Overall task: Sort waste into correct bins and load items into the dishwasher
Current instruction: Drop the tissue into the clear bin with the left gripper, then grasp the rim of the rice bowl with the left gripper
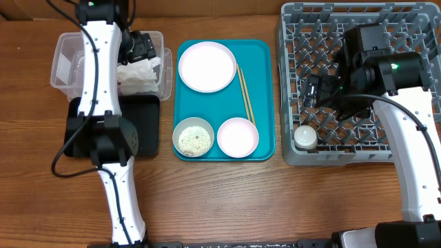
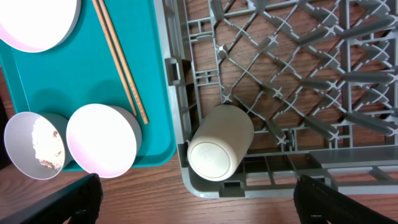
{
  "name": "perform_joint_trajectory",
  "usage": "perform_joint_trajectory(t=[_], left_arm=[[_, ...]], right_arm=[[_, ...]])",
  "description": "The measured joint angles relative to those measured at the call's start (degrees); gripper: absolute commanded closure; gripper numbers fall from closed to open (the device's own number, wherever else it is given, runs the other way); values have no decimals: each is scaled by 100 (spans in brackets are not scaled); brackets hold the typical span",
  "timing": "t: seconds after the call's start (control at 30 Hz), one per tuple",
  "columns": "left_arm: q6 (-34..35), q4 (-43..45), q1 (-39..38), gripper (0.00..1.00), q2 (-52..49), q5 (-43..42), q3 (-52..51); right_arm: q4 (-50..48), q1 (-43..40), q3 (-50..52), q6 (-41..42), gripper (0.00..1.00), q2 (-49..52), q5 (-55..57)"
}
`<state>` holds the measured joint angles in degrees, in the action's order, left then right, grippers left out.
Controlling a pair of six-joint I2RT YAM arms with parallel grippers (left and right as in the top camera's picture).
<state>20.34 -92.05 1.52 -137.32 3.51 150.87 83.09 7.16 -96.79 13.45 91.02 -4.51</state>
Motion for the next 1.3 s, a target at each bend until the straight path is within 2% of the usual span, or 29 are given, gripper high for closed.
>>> perform_joint_trajectory(t=[0.03,0.1,0.23,0.4,0.53,0.67,0.83,0.93,1.2,1.3], left_arm=[[2,-125,-4,10,136,-50,46],[-44,-396,-57,17,481,-149,107],[-251,-446,-367,17,1213,-649,122],[-280,-442,-1231,18,1681,-1132,-243],[-22,-444,-1915,23,1679,-1099,-1036],[566,-409,-2371,25,1633,-629,-1794],[1300,151,-2627,35,1626,-177,-2581],[1714,525,-2629,46,1626,-55,-3045],[2153,1596,-2629,48,1626,-22,-4533],[2192,2059,-2629,52,1624,-181,-4972]], right_arm=[[-2,0,0,-4,0,0,0],[-26,0,0,-4,0,0,2],[-85,0,0,-2,0,0,2],[-42,0,-2,-26,0,0,2],[-7,0,0,-83,0,0,2],[-11,0,0,-151,0,0,0],[-59,0,0,-190,0,0,0],[-52,0,0,-199,0,0,4],[-39,0,0,-221,0,0,2],[-52,0,0,-216,0,0,2]])
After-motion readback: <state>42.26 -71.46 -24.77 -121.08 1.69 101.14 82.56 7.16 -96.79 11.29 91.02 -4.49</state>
